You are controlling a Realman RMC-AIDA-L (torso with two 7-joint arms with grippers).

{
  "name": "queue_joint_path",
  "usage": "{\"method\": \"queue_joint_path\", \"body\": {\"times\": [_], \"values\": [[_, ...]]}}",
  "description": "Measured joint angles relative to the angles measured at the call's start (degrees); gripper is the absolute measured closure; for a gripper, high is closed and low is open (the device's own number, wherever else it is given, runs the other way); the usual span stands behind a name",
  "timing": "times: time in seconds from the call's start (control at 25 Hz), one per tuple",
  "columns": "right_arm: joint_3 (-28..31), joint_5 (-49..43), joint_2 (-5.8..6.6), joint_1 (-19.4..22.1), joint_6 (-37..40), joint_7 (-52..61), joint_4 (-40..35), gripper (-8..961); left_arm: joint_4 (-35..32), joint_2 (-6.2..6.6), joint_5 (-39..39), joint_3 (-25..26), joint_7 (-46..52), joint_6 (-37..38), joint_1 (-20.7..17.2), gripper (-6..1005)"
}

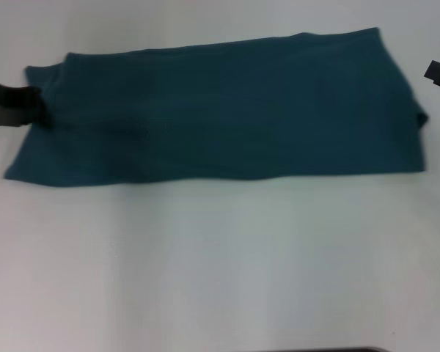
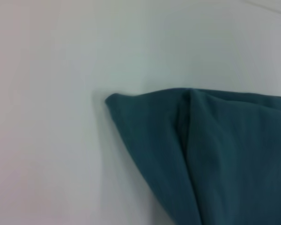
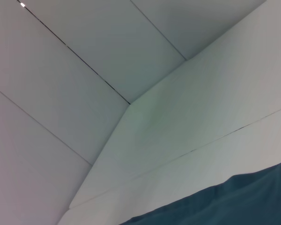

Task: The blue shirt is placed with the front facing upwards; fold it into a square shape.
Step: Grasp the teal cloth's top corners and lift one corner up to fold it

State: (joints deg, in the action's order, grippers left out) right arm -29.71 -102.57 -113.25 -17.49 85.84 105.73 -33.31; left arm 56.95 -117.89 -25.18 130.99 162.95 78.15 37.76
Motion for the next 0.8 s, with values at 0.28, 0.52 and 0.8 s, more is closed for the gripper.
{"method": "queue_joint_path", "body": {"times": [0.28,0.52,0.8], "values": [[0.0,0.0,-0.13,0.0,0.0,0.2,0.0,367,-0.2,1.98,6.1,4.5,0.5,0.0,0.1,944],[0.0,0.0,-0.13,-0.1,-0.2,0.9,0.0,369,0.3,2.86,12.2,7.0,1.8,-1.0,0.5,944],[0.0,0.0,-0.13,-0.2,-0.4,0.9,0.0,372,0.5,3.29,14.7,7.4,1.9,-1.0,1.5,944]]}}
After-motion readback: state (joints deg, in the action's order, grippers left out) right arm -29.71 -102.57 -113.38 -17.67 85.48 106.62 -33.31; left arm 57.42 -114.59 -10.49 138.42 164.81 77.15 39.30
